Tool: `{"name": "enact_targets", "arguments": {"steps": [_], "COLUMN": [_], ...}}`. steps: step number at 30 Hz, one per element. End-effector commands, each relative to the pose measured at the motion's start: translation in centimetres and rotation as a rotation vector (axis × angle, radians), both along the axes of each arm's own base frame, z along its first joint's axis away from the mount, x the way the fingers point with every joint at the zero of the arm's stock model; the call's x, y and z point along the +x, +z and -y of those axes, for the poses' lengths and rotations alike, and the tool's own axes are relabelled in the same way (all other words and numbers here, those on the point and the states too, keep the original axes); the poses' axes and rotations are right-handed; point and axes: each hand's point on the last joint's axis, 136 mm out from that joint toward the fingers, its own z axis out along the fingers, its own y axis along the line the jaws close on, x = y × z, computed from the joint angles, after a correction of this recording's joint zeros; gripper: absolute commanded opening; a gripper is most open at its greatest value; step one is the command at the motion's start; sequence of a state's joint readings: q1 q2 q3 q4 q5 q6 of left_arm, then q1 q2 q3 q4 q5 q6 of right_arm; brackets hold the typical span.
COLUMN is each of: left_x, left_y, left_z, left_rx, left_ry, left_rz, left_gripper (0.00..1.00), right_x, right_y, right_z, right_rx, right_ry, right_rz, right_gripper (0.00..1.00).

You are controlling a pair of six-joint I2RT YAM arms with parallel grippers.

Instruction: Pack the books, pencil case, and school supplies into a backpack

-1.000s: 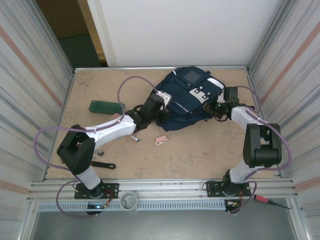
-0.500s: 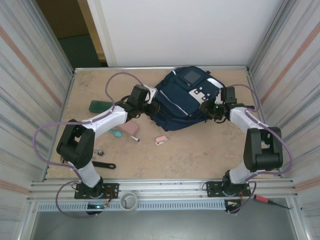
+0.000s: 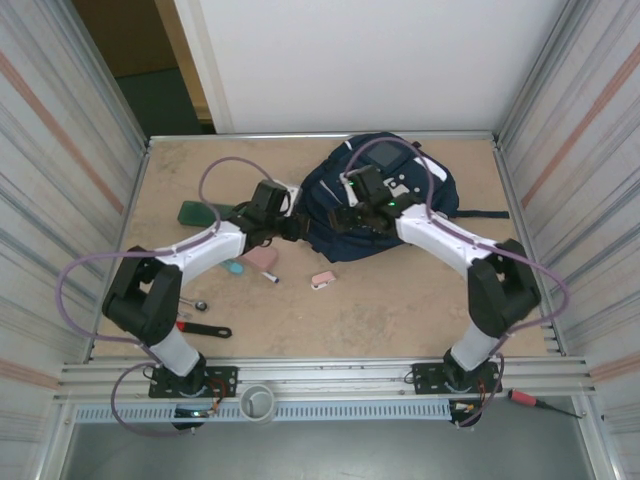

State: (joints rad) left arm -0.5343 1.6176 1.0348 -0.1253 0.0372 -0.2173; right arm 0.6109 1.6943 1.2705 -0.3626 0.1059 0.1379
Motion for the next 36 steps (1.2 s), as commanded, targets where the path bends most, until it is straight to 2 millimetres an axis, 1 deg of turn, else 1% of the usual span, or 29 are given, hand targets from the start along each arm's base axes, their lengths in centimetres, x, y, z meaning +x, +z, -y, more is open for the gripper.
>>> {"name": "enact_targets", "arguments": {"steps": [1,4,8,11,13,14,16,17,19,22,25,28,31,33,36], "left_x": [0.3,0.0,-0.4,-0.5,-0.5,-0.6,-0.7,-0.8,-1.0,-1.3,-1.9,-2.4,-2.9,-3.2,-3.6], "left_y": [2.3,2.5,2.6,2.5,2.5,2.6,3.1,3.4,4.4,5.9,7.6,8.6,8.9,9.1,9.6], "left_z": [-1.7,-2.5,-2.8,-2.7,-2.5,-2.4,-1.8,-1.5,-0.7,0.6,2.4,4.1,6.0,7.1,8.3], "left_rx": [-0.056,-0.051,-0.058,-0.064,-0.071,-0.076,-0.097,-0.11,-0.144,-0.189,-0.235,-0.223,-0.175,-0.147,-0.103], "left_ry": [0.083,0.098,0.103,0.1,0.092,0.084,0.054,0.032,-0.013,-0.09,-0.204,-0.316,-0.416,-0.473,-0.536], "left_rz": [0.056,0.063,0.071,0.067,0.063,0.062,0.074,0.081,0.104,0.146,0.191,0.231,0.258,0.271,0.302], "left_gripper": [0.44,0.44,0.44,0.44,0.44,0.44,0.45,0.45,0.49,0.53,0.57,0.61,0.64,0.65,0.66], "right_x": [0.9,2.1,3.1,3.5,3.7,3.7,3.7,3.7,3.6,3.1,2.6,2.3,2.2,2.2,2.1], "right_y": [-3.1,-4.3,-5.4,-6.2,-6.3,-6.0,-4.6,-3.6,-1.0,3.3,6.1,7.7,8.7,9.2,9.2], "right_z": [0.9,0.5,0.2,0.2,0.4,0.5,0.5,0.5,0.6,0.6,0.9,1.5,2.0,2.4,2.5], "right_rx": [-0.24,-0.285,-0.316,-0.345,-0.368,-0.367,-0.345,-0.323,-0.254,-0.099,0.06,0.145,0.177,0.179,0.179], "right_ry": [0.029,0.023,0.022,0.022,0.019,0.018,0.016,0.016,0.009,0.019,0.032,0.041,0.044,0.04,0.047], "right_rz": [-0.011,-0.016,-0.024,-0.027,-0.021,-0.015,0.007,0.021,0.05,0.076,0.065,0.05,0.043,0.042,0.029], "right_gripper": [0.69,0.65,0.58,0.44,0.3,0.24,0.12,0.08,0.01,0.0,0.0,0.0,0.0,0.0,0.0]}}
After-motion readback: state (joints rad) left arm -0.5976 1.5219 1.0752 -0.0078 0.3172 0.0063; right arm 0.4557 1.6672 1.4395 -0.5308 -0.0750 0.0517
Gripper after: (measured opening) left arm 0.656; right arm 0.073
